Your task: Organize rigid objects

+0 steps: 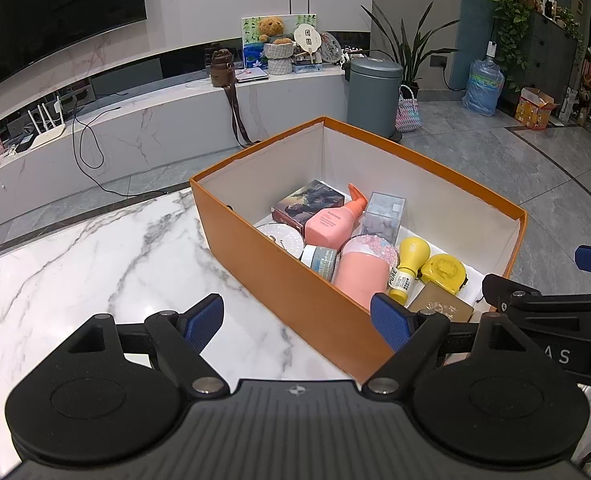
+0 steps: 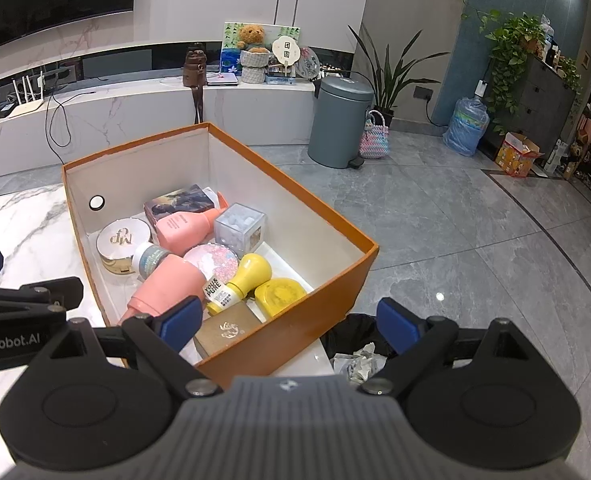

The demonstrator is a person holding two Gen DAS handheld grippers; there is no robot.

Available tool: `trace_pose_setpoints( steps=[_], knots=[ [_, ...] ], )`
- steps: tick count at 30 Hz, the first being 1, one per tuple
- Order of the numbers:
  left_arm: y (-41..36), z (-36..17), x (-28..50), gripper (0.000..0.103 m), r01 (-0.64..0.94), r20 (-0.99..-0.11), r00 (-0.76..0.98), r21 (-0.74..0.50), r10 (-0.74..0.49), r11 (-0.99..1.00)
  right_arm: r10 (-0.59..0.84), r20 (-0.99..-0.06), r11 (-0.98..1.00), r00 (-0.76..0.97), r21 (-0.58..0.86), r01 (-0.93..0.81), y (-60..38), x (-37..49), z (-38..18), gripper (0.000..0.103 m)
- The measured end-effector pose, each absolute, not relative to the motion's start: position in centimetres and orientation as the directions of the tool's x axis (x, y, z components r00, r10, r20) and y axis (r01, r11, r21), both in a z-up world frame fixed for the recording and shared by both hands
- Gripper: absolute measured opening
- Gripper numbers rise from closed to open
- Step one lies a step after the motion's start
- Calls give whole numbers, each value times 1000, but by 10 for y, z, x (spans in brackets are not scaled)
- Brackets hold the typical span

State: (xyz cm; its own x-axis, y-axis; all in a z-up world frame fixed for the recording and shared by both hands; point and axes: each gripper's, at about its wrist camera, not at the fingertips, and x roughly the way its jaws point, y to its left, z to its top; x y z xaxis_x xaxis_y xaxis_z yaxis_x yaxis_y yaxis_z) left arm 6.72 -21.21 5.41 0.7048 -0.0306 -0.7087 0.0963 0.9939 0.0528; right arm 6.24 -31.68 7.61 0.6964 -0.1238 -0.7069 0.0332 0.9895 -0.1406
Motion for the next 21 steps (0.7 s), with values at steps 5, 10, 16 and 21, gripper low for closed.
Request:
trace_pose_setpoints(
  steps=[5,10,16,21],
  knots=[
    [-212,54,67,97,96,-709,705,54,-30,994,-124,-707,990,696,-141,33,-317,63,76,92],
    [-212,54,67,97,96,-708,705,54,-30,994,-125,-706,989,697,-142,34,-318,62,76,92],
    [-213,54,67,97,96,-709,705,53,-30,994,-126,-707,989,696,-142,34,-318,62,76,92],
    [-213,54,67,97,97,-708,705,53,-31,994,-126,-707,989,696,-142,34,-318,62,76,92]
  ],
)
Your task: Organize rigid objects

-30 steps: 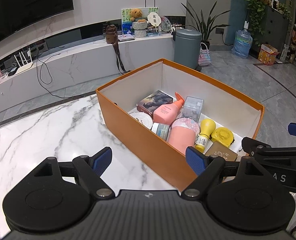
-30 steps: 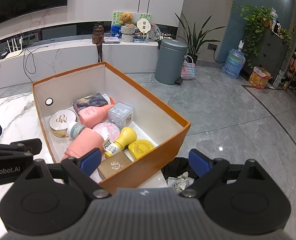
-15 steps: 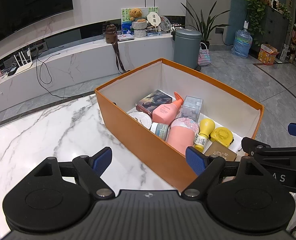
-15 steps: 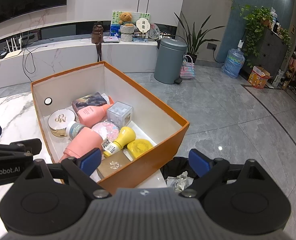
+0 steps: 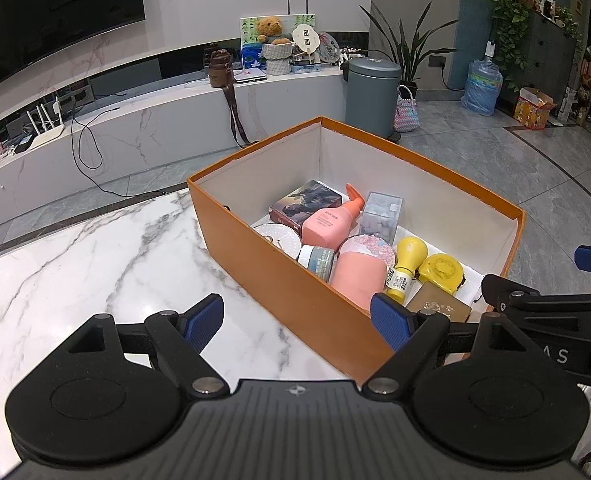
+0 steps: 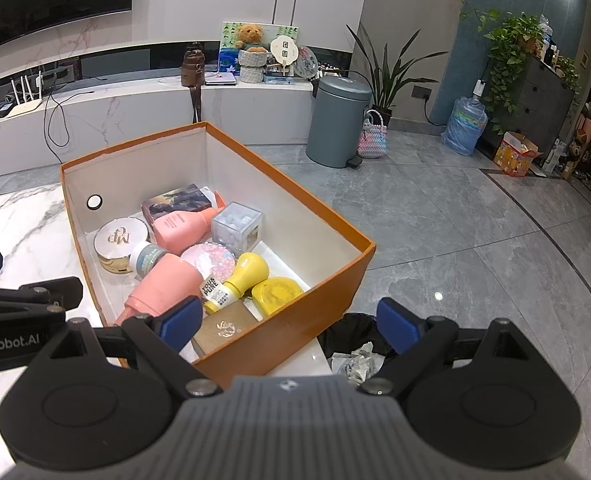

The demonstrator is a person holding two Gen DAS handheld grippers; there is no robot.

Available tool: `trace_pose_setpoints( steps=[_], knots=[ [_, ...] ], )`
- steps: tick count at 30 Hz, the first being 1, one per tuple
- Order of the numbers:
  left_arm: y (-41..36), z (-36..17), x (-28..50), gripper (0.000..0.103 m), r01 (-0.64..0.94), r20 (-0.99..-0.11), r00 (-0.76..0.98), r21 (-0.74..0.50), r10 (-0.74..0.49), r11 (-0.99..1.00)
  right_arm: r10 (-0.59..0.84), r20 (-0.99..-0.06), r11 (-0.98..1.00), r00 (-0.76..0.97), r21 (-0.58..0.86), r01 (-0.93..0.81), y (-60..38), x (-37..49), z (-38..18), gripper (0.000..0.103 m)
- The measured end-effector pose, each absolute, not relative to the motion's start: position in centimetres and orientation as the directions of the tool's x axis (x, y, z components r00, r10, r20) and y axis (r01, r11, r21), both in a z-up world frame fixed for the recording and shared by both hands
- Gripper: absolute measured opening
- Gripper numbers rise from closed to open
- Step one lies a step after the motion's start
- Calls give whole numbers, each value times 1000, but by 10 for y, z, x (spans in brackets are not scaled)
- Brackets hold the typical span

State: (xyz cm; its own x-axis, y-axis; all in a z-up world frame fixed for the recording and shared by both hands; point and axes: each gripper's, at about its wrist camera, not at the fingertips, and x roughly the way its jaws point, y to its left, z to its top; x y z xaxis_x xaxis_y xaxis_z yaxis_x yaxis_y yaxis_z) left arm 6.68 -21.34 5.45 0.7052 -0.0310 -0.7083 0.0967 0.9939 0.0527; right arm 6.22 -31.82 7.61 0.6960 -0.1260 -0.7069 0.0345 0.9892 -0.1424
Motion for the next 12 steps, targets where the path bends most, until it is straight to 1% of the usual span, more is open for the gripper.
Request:
trace_pose_setpoints(
  steps=[8,12],
  knots=[
    [-215,54,65,97,103,-701,712,52,-37,993,-126,-707,989,696,-143,34,-319,62,76,92],
    [-218,54,63,97,110,-692,719,30,-59,993,-127,-705,989,698,-139,40,-321,60,77,92]
  ],
)
